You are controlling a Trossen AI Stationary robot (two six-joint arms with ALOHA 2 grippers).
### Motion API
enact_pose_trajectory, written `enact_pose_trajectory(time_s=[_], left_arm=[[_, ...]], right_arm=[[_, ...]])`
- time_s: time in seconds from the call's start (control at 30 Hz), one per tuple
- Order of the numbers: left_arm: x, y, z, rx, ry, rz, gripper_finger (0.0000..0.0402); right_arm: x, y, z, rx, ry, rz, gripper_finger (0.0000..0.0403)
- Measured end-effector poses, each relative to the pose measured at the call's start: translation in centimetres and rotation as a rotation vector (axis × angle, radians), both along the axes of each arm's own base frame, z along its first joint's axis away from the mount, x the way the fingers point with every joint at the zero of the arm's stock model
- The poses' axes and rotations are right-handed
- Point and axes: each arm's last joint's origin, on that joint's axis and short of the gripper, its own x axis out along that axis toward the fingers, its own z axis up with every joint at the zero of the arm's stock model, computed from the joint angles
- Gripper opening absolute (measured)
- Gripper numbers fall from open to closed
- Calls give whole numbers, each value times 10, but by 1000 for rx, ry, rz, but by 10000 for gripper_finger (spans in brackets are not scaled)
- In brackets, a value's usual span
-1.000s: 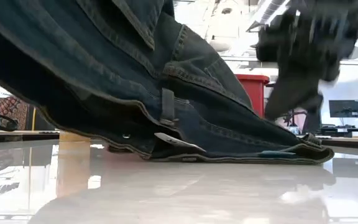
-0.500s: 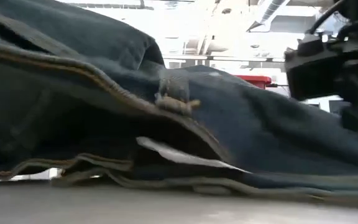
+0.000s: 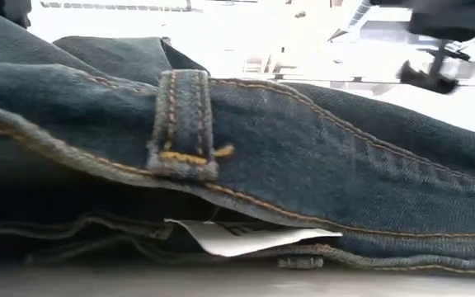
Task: Fold Laundry from Bin
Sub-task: Remove the dark blue pants from the red bin
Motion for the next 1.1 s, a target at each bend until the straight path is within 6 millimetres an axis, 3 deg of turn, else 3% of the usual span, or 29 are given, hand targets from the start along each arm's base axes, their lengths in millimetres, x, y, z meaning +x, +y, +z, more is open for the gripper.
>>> enact_pose_trajectory(time_s=[0.23,0.43,0.67,0.93,1.1], left_arm=[[-4,-4,0,23,-15,9,4],[-4,-5,0,28,-25,18,4],[-8,-10,0,52,-55,71,4],[-9,-11,0,53,-58,97,4],[-12,-13,0,53,-58,107,4]], right_arm=[[-13,-81,32,-272,-57,-458,71],[-21,-144,52,-471,-106,-678,153],[-21,-203,44,-448,-36,-866,267],[14,-242,29,-406,-204,-793,303],[27,-242,30,-297,-349,-710,265]])
